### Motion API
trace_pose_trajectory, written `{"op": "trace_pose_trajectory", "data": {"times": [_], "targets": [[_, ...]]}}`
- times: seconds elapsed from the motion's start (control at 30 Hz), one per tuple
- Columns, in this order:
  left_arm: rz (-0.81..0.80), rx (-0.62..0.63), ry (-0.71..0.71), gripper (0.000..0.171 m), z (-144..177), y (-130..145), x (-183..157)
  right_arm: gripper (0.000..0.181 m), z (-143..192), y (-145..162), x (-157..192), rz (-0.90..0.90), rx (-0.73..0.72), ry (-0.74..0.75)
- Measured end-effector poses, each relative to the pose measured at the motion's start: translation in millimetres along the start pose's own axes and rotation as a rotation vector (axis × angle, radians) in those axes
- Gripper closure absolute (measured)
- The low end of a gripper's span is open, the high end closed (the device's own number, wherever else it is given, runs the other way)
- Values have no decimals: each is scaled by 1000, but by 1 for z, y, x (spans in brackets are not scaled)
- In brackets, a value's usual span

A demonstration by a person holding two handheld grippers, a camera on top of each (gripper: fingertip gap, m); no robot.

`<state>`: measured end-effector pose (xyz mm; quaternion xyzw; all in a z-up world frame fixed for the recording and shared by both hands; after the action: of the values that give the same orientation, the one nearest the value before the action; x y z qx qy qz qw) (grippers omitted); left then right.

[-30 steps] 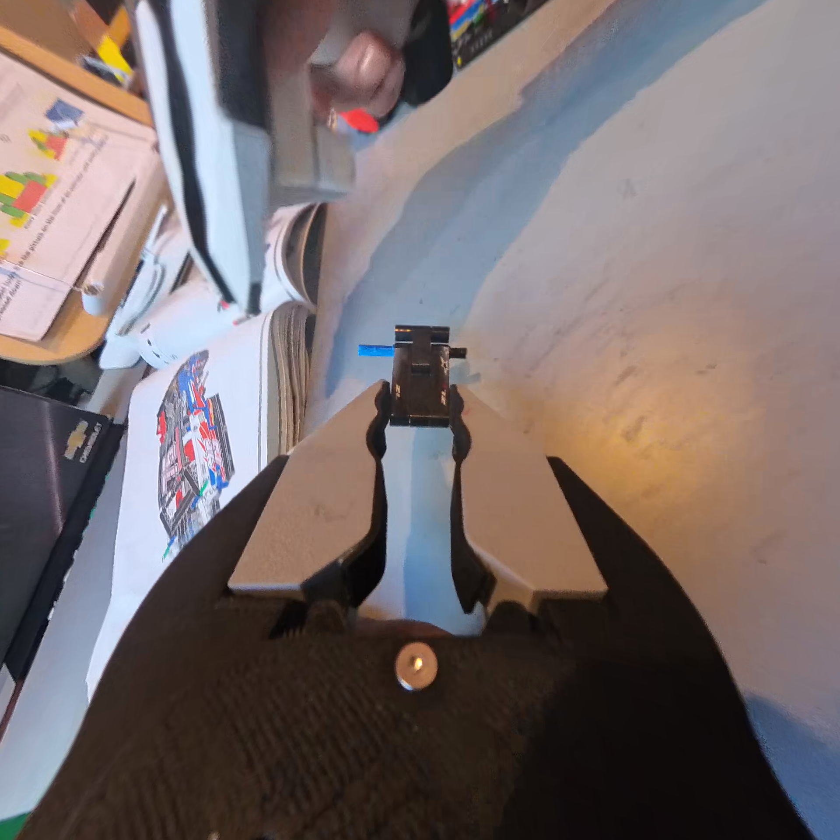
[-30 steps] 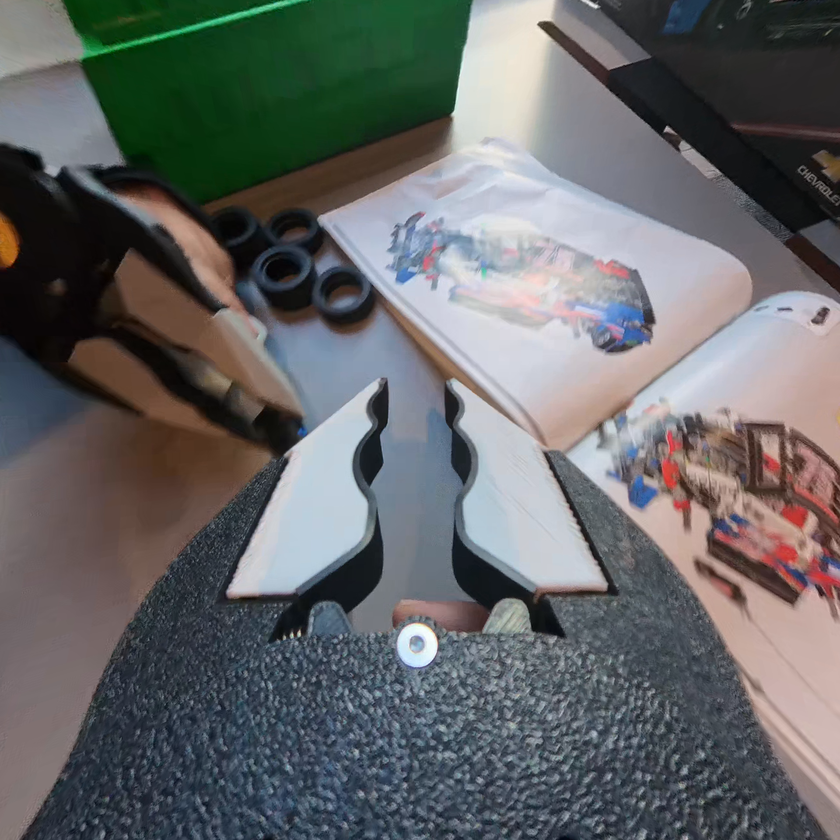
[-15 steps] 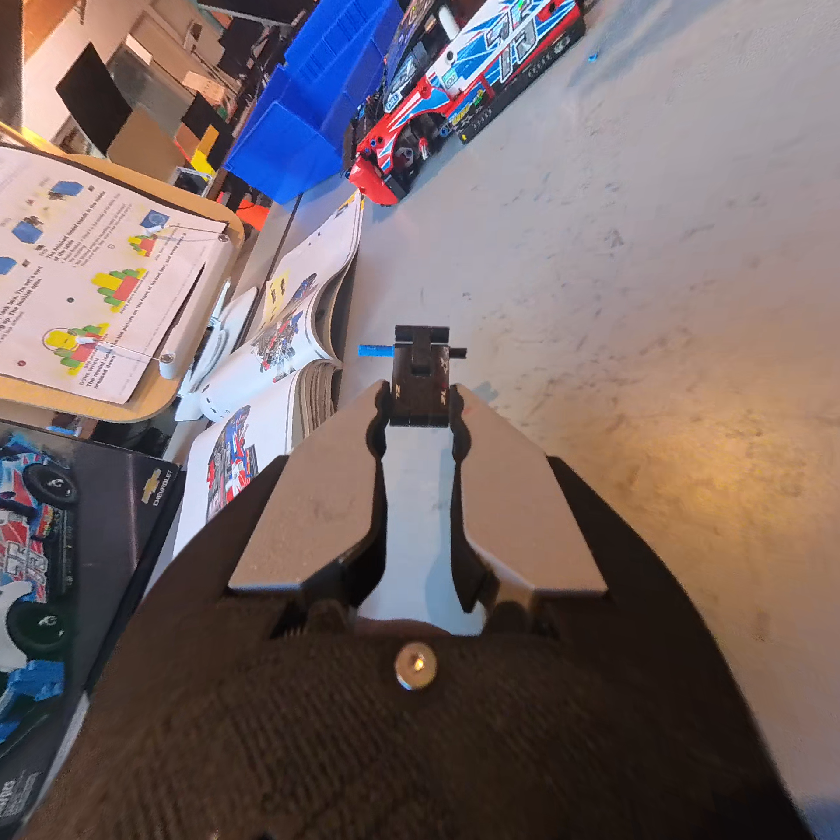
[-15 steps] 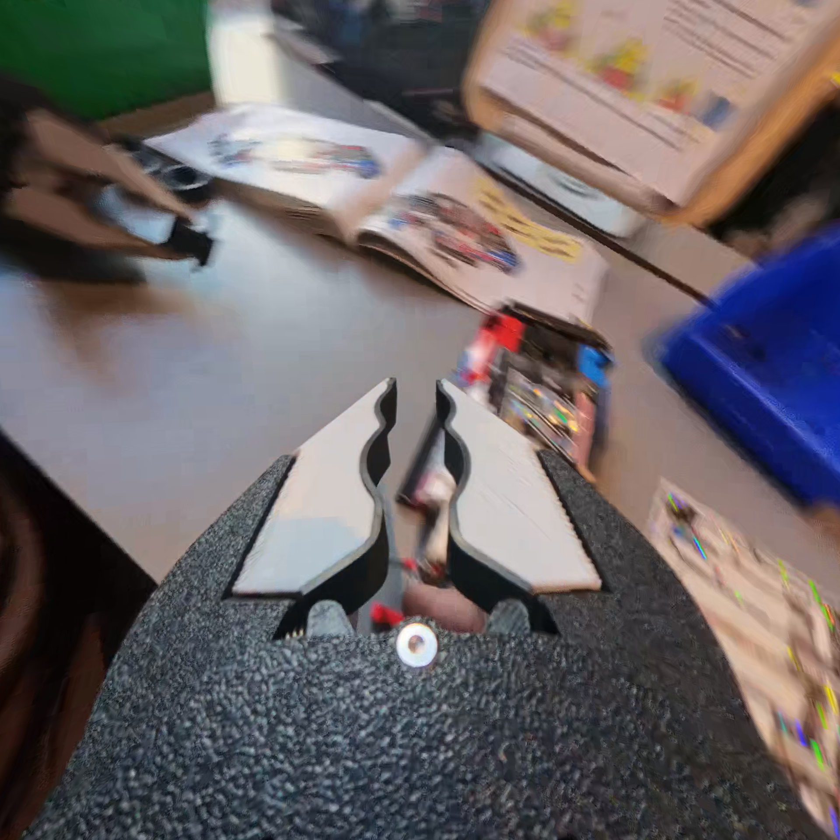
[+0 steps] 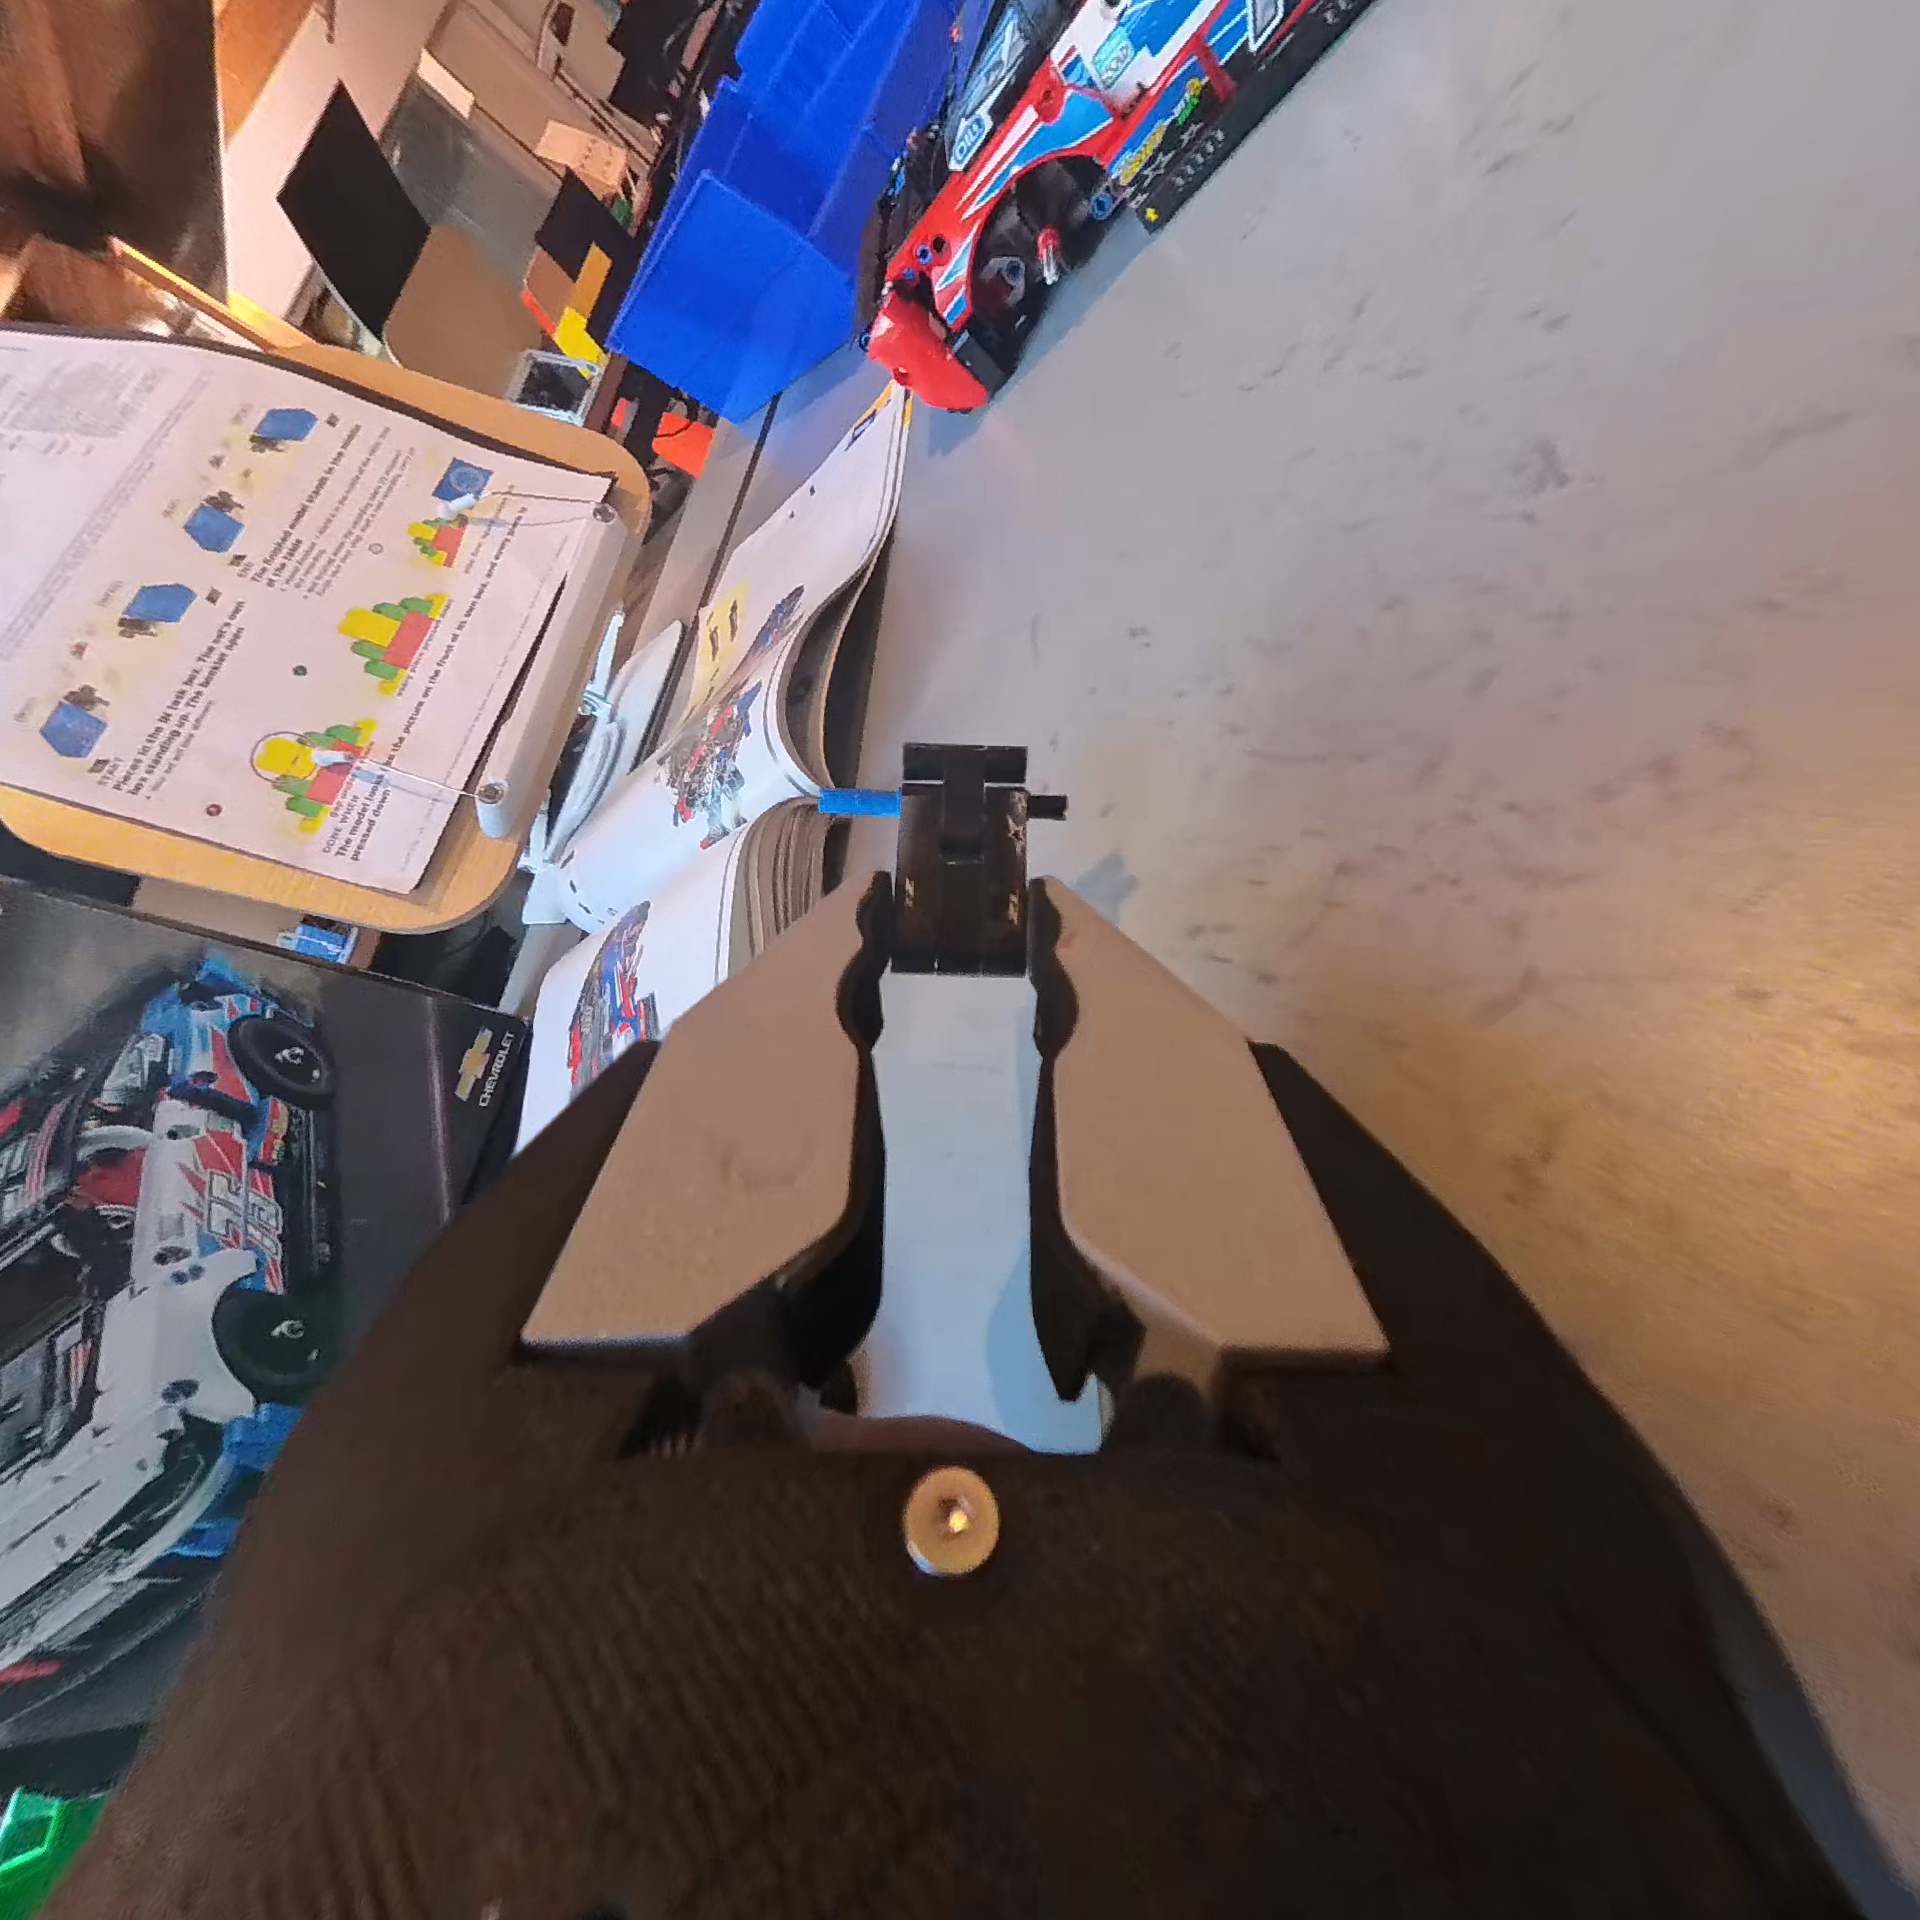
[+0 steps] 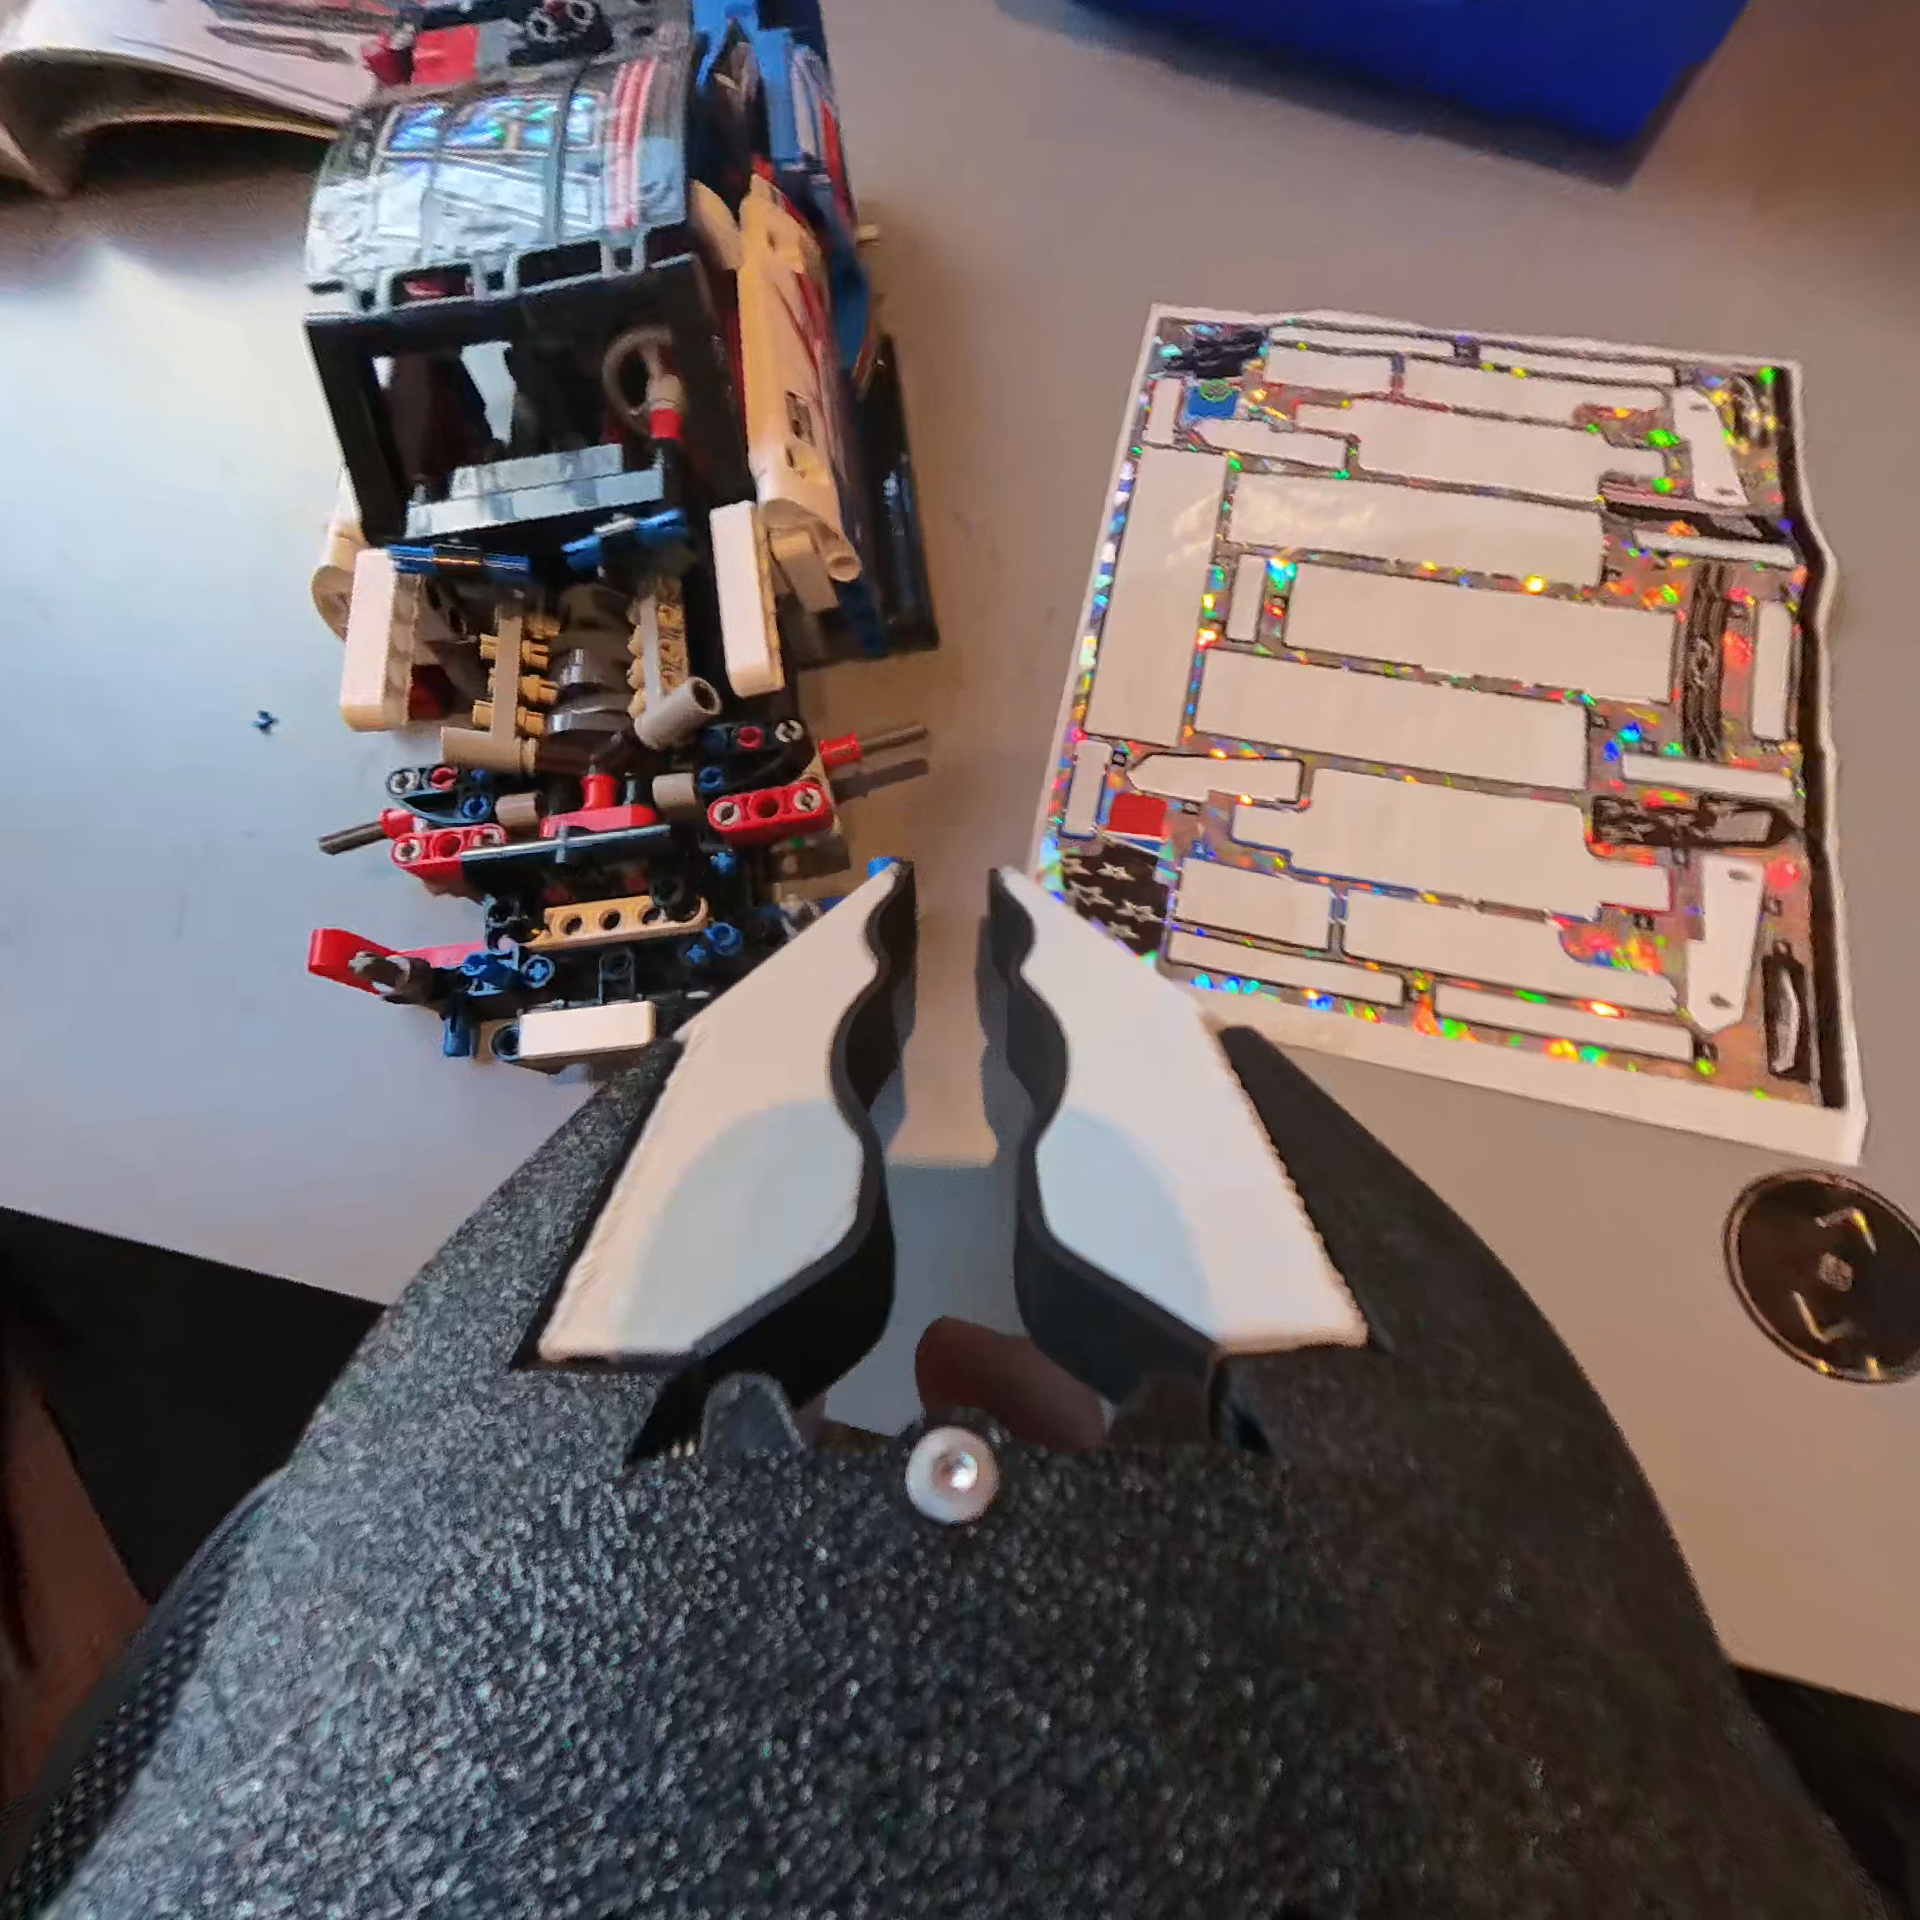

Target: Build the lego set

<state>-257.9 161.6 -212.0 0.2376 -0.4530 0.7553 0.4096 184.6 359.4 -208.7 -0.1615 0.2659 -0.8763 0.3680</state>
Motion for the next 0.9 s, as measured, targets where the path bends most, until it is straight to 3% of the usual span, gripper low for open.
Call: {"op": "trace_pose_trajectory", "data": {"times": [0.13,0.4,0.5,0.9], "targets": [[-39,-40,-16,149,6,0,-4,181,-3,-3,7,34,-2,-29],[3,-57,19,149,12,6,1,174,-11,-5,-11,-26,93,-1],[49,-90,54,149,16,7,7,181,-21,-3,-4,24,146,-20],[93,-142,90,149,24,12,14,178,-27,-7,26,126,162,-165]]}}
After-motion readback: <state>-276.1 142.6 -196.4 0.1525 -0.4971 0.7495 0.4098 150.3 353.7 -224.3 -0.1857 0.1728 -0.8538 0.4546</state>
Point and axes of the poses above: each gripper's, where its closed fingertips meet, z back along the fingers, y out of its underside, x = y × z across the jaws, the point moved 7 cm from there along z, back along the fingers, and after that the axes turned 15 degrees about x, right-handed, at the moved point
